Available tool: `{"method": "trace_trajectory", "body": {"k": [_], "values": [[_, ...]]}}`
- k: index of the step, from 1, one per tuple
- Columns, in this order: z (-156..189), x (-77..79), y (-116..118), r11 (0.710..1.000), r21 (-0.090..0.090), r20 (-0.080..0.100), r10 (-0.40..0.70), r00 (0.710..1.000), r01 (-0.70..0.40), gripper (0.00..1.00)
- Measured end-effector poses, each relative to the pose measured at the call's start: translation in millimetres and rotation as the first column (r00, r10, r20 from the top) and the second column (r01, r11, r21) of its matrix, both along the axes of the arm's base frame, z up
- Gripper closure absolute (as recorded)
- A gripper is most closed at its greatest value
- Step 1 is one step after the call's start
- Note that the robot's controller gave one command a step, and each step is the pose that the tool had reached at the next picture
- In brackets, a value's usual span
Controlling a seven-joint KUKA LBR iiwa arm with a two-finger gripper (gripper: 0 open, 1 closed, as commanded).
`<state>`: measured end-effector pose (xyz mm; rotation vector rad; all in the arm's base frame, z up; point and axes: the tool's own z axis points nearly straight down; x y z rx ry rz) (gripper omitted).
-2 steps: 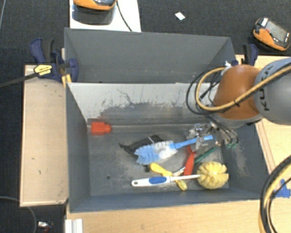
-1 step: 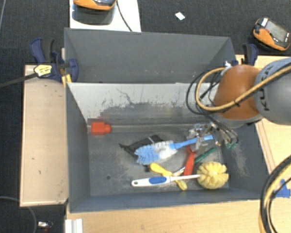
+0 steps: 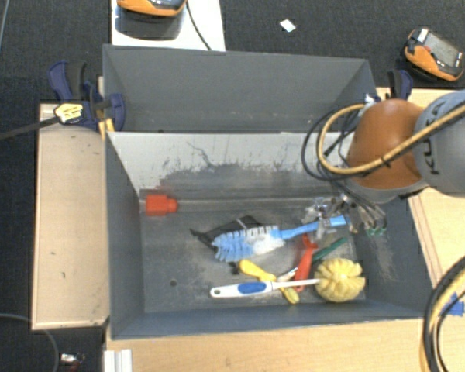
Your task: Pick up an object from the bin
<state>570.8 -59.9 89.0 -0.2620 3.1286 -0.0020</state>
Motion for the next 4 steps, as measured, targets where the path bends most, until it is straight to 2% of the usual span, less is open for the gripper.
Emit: {"method": "trace_trajectory", "body": {"k": [1, 2, 3, 4], "values": [[1.7, -3.8, -23.0, 0.998, -0.002, 0.010, 0.058, 0.998, -0.058, 1.00], [83.5, -4.5, -15.3, 1.000, 0.000, 0.009, 0.021, 1.000, -0.021, 1.00], [158.3, -32.4, -7.3, 0.998, -0.002, 0.010, 0.057, 0.998, -0.057, 1.00], [198.2, -11.6, -10.3, 1.000, 0.000, 0.018, -0.008, 1.000, 0.008, 1.00]]}}
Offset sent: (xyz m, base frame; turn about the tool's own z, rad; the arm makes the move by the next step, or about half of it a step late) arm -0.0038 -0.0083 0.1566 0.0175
